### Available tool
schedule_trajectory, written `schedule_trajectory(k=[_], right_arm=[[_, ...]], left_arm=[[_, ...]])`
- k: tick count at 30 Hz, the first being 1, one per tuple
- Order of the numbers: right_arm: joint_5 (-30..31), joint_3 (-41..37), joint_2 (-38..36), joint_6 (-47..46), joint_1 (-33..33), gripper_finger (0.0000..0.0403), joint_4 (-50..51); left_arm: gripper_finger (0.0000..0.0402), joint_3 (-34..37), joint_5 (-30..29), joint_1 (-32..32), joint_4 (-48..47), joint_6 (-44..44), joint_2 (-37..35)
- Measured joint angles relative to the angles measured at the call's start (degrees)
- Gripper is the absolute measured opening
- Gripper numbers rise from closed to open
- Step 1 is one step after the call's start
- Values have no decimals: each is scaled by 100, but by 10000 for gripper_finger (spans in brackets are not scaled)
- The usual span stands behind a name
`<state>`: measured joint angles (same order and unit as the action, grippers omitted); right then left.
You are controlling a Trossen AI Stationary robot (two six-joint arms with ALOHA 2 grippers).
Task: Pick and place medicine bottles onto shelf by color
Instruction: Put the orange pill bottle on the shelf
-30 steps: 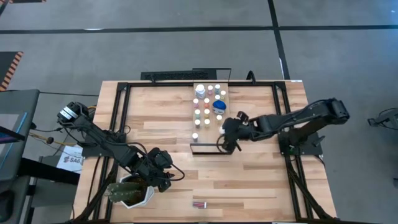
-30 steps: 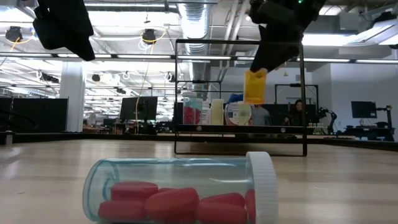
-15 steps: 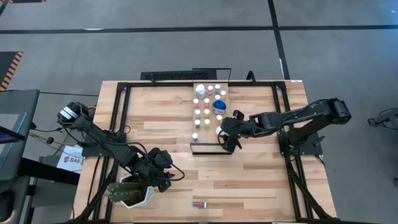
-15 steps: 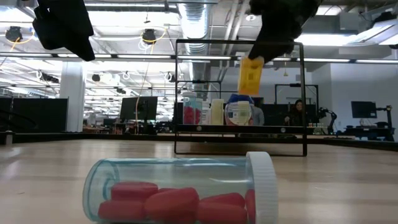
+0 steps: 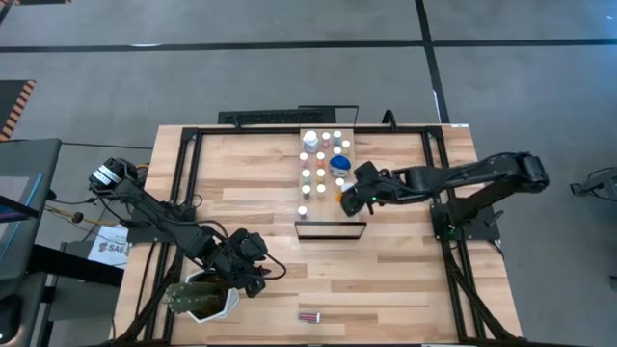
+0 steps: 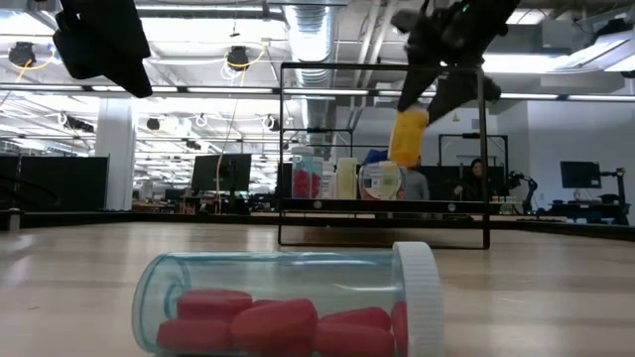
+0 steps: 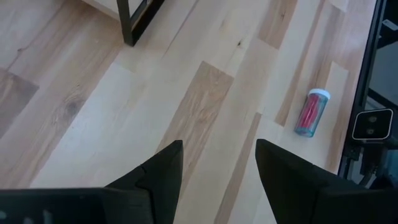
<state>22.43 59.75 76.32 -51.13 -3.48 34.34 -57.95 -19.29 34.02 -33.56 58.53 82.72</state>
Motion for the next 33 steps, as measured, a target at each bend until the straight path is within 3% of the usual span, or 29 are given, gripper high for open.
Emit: schedule_trajectory(k=[17,33], right_arm=[[-4,2,958,-1219,347,222,192],[-26,9,1138,-1006,81,232,-10]], left_arm=[[187,0,0,0,-44,-657,0],[187,0,4,0,-215,-827,0]])
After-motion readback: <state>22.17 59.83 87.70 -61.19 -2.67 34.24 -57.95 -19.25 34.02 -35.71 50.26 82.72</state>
